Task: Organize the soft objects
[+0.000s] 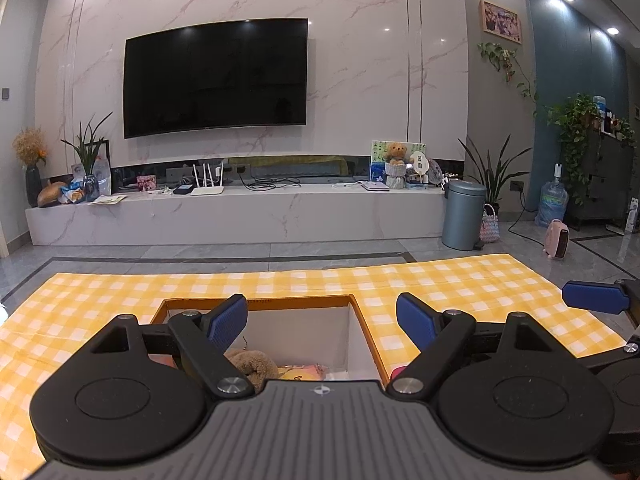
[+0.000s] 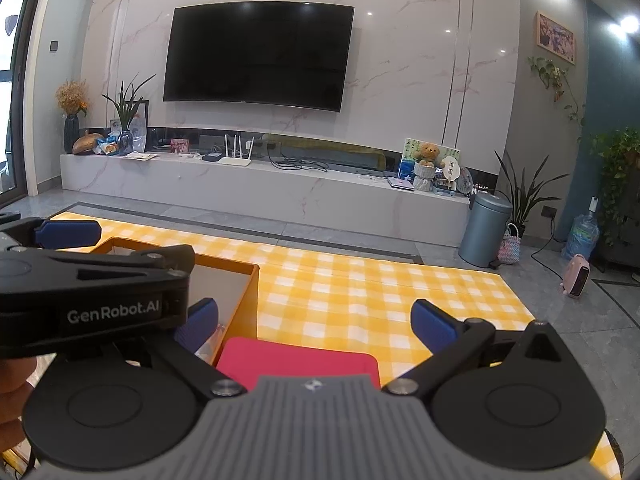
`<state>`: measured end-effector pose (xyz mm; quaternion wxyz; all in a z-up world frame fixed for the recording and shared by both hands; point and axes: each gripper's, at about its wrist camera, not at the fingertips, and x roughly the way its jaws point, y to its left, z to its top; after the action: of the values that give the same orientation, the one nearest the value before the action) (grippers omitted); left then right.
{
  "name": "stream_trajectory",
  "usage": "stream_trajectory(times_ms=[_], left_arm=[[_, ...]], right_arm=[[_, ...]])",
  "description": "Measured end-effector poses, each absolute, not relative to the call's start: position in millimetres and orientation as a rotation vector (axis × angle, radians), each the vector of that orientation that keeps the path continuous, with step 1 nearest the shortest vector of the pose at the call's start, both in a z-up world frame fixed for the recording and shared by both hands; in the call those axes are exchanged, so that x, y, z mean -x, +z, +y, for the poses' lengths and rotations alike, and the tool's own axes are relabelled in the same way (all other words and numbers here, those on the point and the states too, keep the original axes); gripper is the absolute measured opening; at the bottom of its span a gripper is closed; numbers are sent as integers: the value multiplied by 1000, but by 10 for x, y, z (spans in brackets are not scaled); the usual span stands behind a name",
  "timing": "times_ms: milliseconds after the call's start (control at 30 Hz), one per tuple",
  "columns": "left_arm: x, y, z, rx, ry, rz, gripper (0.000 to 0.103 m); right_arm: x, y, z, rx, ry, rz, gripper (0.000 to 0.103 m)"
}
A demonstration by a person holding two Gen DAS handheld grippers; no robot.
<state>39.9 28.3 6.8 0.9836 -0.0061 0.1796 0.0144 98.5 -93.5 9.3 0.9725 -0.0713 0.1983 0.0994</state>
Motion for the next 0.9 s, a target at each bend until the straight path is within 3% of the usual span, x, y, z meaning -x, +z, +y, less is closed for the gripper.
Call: stream_trajectory(times_ms=[900], left_arm=[[-414,-17,259,22,39,398,99]], right_arm=[[-1031,66,-922,167,197,425,101]])
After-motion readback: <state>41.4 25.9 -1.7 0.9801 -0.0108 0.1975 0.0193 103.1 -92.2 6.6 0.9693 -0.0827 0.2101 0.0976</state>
